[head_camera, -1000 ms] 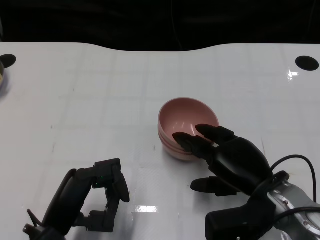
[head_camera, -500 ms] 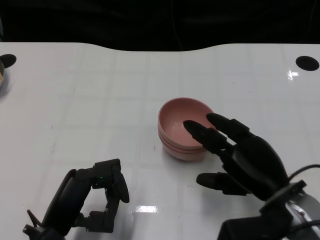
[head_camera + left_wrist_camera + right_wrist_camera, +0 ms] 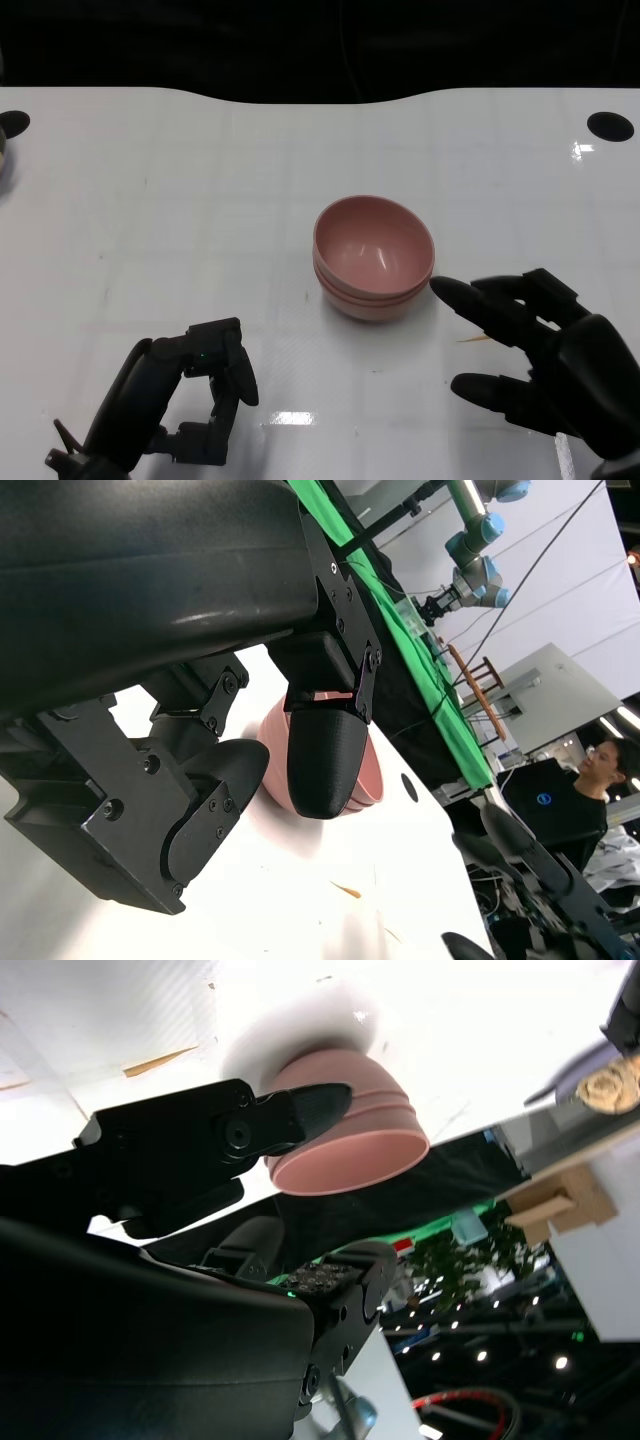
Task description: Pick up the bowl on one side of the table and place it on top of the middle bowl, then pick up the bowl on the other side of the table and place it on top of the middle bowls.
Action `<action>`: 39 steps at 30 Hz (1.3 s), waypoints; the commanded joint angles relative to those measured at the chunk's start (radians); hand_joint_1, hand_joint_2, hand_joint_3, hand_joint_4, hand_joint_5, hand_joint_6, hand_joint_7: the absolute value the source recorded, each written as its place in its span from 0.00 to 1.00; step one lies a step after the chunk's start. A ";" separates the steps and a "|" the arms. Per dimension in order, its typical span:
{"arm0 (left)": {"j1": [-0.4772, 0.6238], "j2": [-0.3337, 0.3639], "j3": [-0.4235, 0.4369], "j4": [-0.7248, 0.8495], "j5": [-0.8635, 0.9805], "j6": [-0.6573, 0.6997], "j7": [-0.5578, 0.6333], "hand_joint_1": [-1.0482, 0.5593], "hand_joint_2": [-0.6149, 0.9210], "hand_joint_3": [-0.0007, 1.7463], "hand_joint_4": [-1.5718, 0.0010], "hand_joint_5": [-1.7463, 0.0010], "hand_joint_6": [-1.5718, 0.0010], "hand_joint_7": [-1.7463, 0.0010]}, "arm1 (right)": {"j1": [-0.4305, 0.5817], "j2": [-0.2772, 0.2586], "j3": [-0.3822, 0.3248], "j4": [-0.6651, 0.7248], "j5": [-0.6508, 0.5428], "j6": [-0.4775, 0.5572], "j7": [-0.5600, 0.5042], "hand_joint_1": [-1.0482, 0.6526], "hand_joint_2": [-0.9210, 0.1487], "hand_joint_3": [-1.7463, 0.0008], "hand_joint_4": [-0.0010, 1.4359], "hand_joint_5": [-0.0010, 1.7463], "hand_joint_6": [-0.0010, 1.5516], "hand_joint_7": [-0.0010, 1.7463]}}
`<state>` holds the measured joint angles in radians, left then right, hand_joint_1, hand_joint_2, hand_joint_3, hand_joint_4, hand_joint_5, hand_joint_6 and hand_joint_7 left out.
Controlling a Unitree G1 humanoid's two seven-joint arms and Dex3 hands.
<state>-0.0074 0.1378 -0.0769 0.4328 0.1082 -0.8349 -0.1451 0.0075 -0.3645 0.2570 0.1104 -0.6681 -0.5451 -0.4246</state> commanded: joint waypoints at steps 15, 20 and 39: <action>-0.001 0.020 0.016 0.015 -0.017 -0.011 -0.001 0.66 0.58 0.91 0.42 0.00 0.46 0.09 | 0.105 0.098 -0.102 0.099 0.292 -0.274 0.043 0.71 0.68 0.05 0.65 0.90 0.61 0.69; -0.008 0.022 0.021 0.033 -0.020 -0.030 -0.001 0.66 0.57 0.92 0.41 0.00 0.46 0.10 | 0.083 0.134 -0.118 0.160 0.373 -0.311 0.095 0.70 0.71 0.00 0.66 0.97 0.57 0.83; -0.038 0.025 0.024 0.128 -0.067 -0.100 -0.034 0.64 0.54 0.95 0.39 0.05 0.42 0.16 | 0.042 0.190 -0.169 0.232 0.433 -0.321 0.225 0.72 0.76 0.00 0.69 0.98 0.58 0.87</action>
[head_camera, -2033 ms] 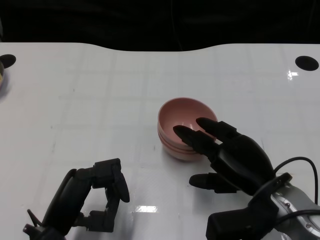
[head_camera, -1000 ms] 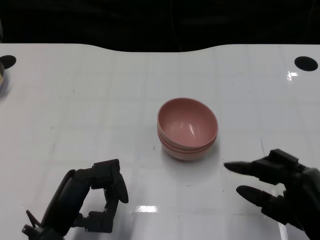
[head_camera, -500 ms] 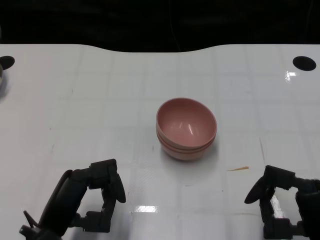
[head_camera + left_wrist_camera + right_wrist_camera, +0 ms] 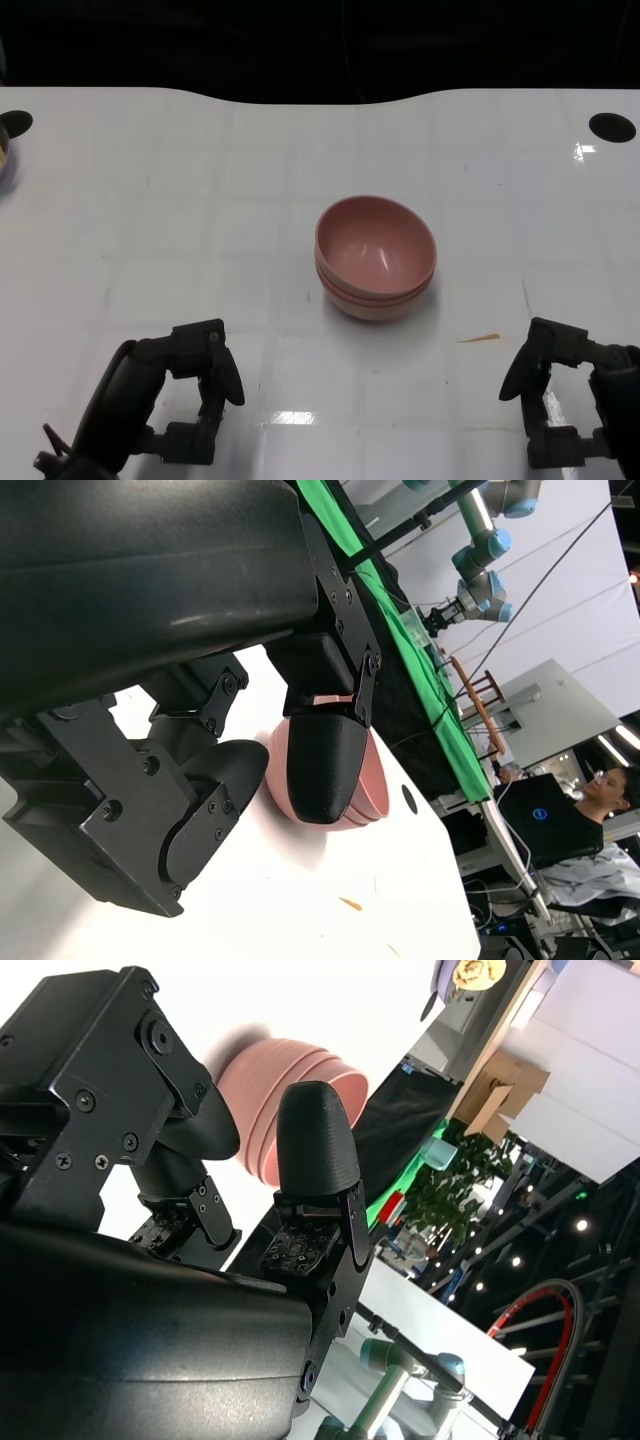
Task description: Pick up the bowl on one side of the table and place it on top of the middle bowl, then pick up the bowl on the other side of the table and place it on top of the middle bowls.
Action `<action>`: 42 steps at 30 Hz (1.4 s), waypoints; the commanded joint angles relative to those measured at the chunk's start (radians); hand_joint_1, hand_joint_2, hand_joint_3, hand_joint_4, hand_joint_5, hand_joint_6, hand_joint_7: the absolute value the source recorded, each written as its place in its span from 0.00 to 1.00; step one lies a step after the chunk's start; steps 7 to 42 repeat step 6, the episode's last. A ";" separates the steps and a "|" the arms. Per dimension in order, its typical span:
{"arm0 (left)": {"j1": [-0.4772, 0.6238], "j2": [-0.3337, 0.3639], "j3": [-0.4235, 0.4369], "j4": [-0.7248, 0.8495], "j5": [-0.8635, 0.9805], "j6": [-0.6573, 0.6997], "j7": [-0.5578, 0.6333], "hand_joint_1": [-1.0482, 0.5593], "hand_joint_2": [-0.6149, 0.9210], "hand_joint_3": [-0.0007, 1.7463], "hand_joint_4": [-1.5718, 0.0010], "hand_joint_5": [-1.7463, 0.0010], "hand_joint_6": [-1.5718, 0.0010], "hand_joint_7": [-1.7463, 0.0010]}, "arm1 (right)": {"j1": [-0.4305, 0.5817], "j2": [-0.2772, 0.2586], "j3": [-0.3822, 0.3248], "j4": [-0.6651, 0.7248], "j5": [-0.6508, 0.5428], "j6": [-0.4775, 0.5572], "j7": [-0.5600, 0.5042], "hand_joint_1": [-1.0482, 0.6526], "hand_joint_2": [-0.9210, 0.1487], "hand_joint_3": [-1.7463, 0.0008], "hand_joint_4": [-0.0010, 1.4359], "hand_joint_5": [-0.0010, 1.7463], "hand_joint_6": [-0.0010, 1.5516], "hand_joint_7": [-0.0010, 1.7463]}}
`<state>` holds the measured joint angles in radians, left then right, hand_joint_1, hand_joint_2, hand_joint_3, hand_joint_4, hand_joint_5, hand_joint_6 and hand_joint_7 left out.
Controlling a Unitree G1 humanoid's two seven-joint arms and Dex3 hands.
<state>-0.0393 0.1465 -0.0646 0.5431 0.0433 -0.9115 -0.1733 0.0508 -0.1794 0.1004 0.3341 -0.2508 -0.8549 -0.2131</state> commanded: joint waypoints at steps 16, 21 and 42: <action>0.002 0.021 0.013 0.010 0.021 -0.016 0.004 0.62 0.50 0.98 0.38 0.03 0.41 0.15 | 0.002 0.015 -0.028 0.019 -0.013 -0.033 0.011 0.73 0.79 0.00 0.69 0.97 0.60 0.84; 0.002 0.021 0.013 0.010 0.021 -0.016 0.004 0.62 0.50 0.98 0.38 0.03 0.41 0.15 | 0.002 0.015 -0.028 0.019 -0.013 -0.033 0.011 0.73 0.79 0.00 0.69 0.97 0.60 0.84; 0.002 0.021 0.013 0.010 0.021 -0.016 0.004 0.62 0.50 0.98 0.38 0.03 0.41 0.15 | 0.002 0.015 -0.028 0.019 -0.013 -0.033 0.011 0.73 0.79 0.00 0.69 0.97 0.60 0.84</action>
